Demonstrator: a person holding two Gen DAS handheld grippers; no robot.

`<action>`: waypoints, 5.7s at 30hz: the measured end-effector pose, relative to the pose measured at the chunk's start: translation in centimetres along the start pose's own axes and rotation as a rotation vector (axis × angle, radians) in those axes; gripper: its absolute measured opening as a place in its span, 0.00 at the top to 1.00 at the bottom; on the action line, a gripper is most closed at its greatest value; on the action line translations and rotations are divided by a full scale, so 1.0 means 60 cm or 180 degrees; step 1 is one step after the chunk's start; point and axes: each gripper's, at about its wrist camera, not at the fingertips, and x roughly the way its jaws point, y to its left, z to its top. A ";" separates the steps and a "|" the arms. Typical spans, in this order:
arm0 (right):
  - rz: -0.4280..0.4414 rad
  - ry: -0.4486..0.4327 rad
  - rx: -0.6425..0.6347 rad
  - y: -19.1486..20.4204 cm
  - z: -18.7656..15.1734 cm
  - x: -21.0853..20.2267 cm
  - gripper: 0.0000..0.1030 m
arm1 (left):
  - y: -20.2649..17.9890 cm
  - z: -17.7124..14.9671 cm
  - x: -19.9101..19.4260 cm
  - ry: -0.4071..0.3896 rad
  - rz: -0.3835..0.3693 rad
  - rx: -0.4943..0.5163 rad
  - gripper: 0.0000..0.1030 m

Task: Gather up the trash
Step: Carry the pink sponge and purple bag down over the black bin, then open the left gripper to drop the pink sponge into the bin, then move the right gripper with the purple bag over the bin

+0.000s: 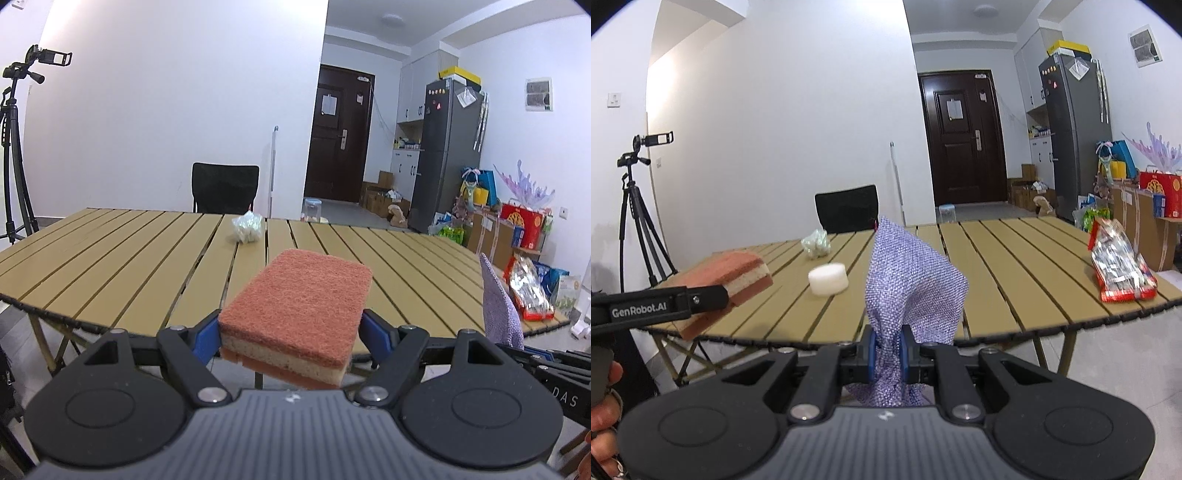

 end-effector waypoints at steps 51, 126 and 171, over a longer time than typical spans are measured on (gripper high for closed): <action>-0.0656 0.1722 0.0143 -0.074 -0.282 0.062 0.88 | 0.056 -0.252 0.077 0.1837 0.0701 0.0358 0.24; -0.0969 0.1575 0.0509 -0.146 -0.268 0.119 0.88 | -0.110 -0.228 0.256 0.2412 0.0557 0.0026 0.24; -0.0775 0.1570 0.0331 -0.095 -0.240 0.140 0.88 | -0.051 -0.201 0.233 0.2302 0.0654 -0.0063 0.00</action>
